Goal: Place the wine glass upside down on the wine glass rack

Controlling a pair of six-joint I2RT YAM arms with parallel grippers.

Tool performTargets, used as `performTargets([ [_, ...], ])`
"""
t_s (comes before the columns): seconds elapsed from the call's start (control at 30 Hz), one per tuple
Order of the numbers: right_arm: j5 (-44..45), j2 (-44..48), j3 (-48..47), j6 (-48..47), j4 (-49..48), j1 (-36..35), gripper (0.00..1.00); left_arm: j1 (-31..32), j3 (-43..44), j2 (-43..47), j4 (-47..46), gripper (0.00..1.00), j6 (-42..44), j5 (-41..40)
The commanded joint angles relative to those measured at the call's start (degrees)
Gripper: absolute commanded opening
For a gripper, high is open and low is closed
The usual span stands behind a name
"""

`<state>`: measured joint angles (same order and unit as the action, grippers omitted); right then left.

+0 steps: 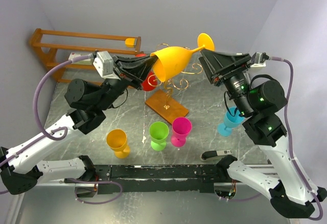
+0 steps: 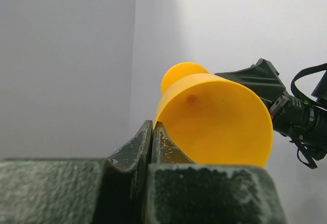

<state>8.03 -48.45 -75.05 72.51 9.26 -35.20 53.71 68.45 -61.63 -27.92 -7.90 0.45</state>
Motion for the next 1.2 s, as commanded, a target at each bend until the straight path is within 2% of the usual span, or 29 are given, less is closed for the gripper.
performTargets([
  [0.0, -1.38, -0.97, 2.27, 8.89, -5.27, 0.2, 0.5, -0.23, -0.52, -0.64, -4.91, 0.07, 0.0, 1.41],
  [0.1, 1.16, -1.13, 4.7, 12.05, -7.43, 0.14, 0.41, -0.21, -1.53, -0.69, -5.77, 0.07, -0.37, 1.58],
  [0.3, 2.88, -3.92, 4.84, 11.18, -10.42, 0.2, 0.38, -0.21, -3.13, -1.13, -6.93, 0.07, -1.02, 4.53],
  [0.6, 3.97, -1.58, 9.17, 7.97, -15.29, 0.26, 0.01, -0.28, -3.5, -1.58, -6.36, 0.07, -2.01, 5.43],
  [0.87, 5.6, -0.01, 9.6, 1.25, -18.22, 0.29, 0.0, -0.27, -4.02, -1.15, -6.77, 0.07, -2.19, 7.67],
  [0.9, 5.33, 0.07, 9.86, 1.05, -18.87, 0.28, 0.0, -0.26, -4.1, -1.09, -6.61, 0.1, -2.39, 7.73],
  [1.07, 4.74, -0.71, 8.92, -2.33, -20.07, 0.29, 0.0, -0.27, -4.57, -0.02, -4.78, 0.41, -3.47, 5.18],
  [1.17, 4.95, -0.61, 8.85, -4.79, -20.46, 0.23, 0.0, -0.27, -4.77, 0.54, -3.65, 0.53, -4.02, 4.08],
])
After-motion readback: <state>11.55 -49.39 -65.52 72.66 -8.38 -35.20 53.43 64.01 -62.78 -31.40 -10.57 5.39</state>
